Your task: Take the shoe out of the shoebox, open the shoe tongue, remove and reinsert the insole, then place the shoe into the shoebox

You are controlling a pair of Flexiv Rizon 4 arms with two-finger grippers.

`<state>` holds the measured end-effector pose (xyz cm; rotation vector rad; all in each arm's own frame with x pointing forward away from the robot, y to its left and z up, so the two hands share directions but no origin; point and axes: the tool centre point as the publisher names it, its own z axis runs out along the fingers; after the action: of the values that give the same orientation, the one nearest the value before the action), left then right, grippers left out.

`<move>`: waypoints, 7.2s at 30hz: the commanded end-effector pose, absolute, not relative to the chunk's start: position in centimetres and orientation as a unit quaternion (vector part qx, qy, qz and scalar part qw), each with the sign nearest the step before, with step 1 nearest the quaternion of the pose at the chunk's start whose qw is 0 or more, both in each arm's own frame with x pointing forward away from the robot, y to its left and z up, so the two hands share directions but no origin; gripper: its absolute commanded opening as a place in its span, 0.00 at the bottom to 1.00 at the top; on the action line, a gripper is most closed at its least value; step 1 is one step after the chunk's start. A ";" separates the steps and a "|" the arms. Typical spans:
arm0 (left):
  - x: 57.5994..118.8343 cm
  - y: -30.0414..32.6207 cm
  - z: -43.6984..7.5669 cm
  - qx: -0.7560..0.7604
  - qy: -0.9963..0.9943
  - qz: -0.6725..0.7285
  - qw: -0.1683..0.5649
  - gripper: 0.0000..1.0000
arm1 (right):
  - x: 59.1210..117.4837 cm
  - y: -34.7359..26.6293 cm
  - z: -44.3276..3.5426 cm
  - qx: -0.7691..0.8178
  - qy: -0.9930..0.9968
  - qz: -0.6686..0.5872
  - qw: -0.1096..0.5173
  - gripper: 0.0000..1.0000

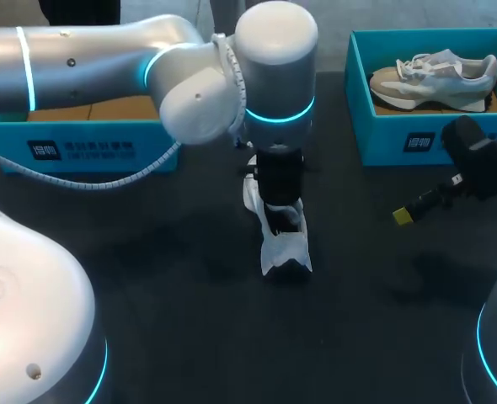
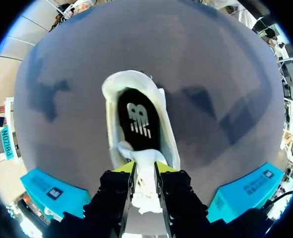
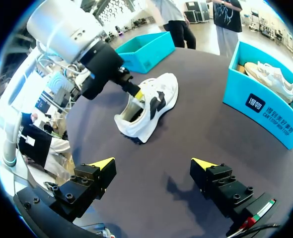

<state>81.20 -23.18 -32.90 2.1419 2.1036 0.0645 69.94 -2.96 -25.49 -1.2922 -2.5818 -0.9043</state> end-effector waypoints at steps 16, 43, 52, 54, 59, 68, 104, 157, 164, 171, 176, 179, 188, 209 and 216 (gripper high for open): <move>81.2 -21.4 -27.7 0.605 0.791 0.016 0.087 1.00 | 69.9 -2.9 -25.5 -0.427 -0.852 -0.298 0.058 1.00; 81.2 -21.4 -27.7 0.605 0.791 0.016 0.087 1.00 | 69.9 -2.9 -25.5 -0.427 -0.852 -0.298 0.058 1.00; 81.0 -21.9 -28.0 0.484 0.871 -0.005 0.078 1.00 | 69.9 -2.9 -25.5 -0.427 -0.852 -0.298 0.058 1.00; 80.7 -21.6 -27.8 0.449 0.889 -0.014 0.087 1.00 | 69.9 -2.9 -25.5 -0.427 -0.852 -0.298 0.058 1.00; 80.2 -21.0 -27.4 0.349 0.932 -0.031 0.098 1.00 | 69.9 -2.9 -25.5 -0.427 -0.852 -0.298 0.058 1.00; 80.1 -20.9 -26.8 0.163 0.981 -0.066 0.088 1.00 | 69.9 -2.9 -25.5 -0.427 -0.852 -0.298 0.058 1.00; 75.6 -20.3 -27.2 -0.090 0.993 -0.076 0.021 1.00 | 69.9 -2.9 -25.5 -0.427 -0.852 -0.298 0.058 1.00; 70.1 -22.7 -35.4 -0.029 0.999 -0.004 -0.014 1.00 | 69.9 -2.9 -25.5 -0.427 -0.852 -0.298 0.058 1.00; 69.5 -23.6 -37.5 -0.018 1.000 0.005 -0.018 1.00 | 69.9 -2.9 -25.5 -0.427 -0.852 -0.298 0.058 1.00; 69.6 -23.4 -39.0 -0.016 1.000 0.008 -0.021 1.00 | 69.9 -2.9 -25.5 -0.427 -0.852 -0.298 0.058 1.00; 69.5 -22.6 -39.5 -0.016 0.999 0.021 -0.027 1.00 | 69.9 -2.9 -25.5 -0.427 -0.852 -0.298 0.058 1.00; 69.5 -22.3 -40.1 -0.016 0.999 0.030 -0.033 0.88 | 69.9 -2.9 -25.5 -0.427 -0.852 -0.298 0.058 1.00; 69.2 -22.2 -41.2 -0.011 0.998 0.040 -0.052 0.29 | 69.9 -2.9 -25.5 -0.427 -0.852 -0.298 0.058 1.00; 67.2 -21.8 -37.0 0.019 0.997 0.043 -0.065 0.00 | 69.9 -2.9 -25.5 -0.427 -0.852 -0.298 0.058 1.00; 66.9 -21.9 -33.6 0.018 0.999 0.027 -0.040 0.00 | 69.9 -2.9 -25.5 -0.427 -0.852 -0.298 0.058 1.00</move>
<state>67.31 -23.00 -35.94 0.0577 3.2474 0.1053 69.94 -2.96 -25.49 -1.2922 -2.5818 -0.9042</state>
